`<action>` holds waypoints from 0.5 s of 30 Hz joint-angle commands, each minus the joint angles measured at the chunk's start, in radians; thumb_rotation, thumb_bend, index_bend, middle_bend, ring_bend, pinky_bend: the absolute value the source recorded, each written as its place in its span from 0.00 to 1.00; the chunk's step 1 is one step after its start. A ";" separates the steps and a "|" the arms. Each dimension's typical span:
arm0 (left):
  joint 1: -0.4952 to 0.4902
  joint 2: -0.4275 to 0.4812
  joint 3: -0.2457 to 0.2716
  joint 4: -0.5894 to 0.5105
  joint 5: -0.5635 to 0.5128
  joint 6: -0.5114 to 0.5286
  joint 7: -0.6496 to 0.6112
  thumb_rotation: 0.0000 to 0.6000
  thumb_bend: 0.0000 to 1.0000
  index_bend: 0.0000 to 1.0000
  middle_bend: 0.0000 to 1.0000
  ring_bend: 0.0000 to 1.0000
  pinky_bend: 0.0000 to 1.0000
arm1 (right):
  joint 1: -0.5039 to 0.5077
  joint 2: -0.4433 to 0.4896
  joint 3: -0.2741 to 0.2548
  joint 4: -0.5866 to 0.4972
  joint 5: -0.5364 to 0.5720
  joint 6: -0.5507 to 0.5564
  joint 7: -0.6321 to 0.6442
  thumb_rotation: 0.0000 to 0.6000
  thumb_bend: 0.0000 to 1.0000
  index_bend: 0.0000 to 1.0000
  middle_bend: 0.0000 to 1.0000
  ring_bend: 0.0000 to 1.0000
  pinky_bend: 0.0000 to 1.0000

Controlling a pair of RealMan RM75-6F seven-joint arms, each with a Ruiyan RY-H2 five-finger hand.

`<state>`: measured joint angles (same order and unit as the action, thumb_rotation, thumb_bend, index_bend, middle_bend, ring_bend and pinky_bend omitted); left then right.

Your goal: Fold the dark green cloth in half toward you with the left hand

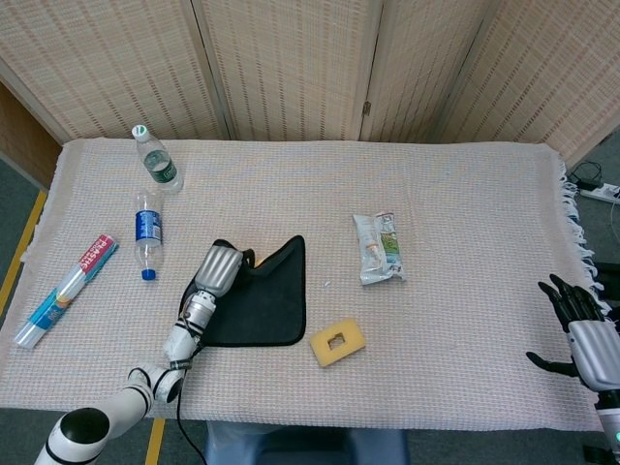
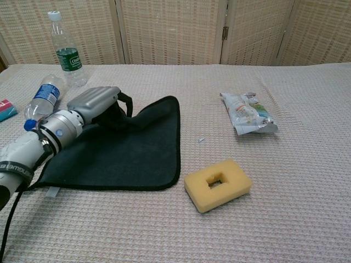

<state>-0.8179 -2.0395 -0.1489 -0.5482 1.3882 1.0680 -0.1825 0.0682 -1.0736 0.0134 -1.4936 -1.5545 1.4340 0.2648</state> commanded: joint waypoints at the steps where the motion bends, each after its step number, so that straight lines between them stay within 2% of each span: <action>1: 0.043 0.036 0.013 -0.099 0.020 0.075 0.088 1.00 0.43 0.60 1.00 1.00 1.00 | -0.004 0.004 -0.006 -0.002 -0.013 0.012 0.006 1.00 0.12 0.00 0.00 0.00 0.00; 4: 0.071 0.065 0.022 -0.176 0.030 0.117 0.142 1.00 0.43 0.60 1.00 1.00 1.00 | -0.008 0.007 -0.010 -0.003 -0.023 0.024 0.012 1.00 0.12 0.00 0.00 0.00 0.00; 10: 0.142 0.132 0.076 -0.358 0.067 0.181 0.250 1.00 0.43 0.60 1.00 1.00 1.00 | -0.016 0.010 -0.022 -0.007 -0.055 0.053 0.013 1.00 0.12 0.00 0.00 0.00 0.00; 15: 0.177 0.160 0.113 -0.424 0.087 0.191 0.291 1.00 0.43 0.59 1.00 1.00 1.00 | -0.026 0.012 -0.032 -0.011 -0.078 0.078 0.012 1.00 0.12 0.00 0.00 0.00 0.00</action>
<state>-0.6571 -1.8940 -0.0510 -0.9540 1.4633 1.2490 0.0958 0.0457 -1.0622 -0.0153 -1.5032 -1.6266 1.5053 0.2776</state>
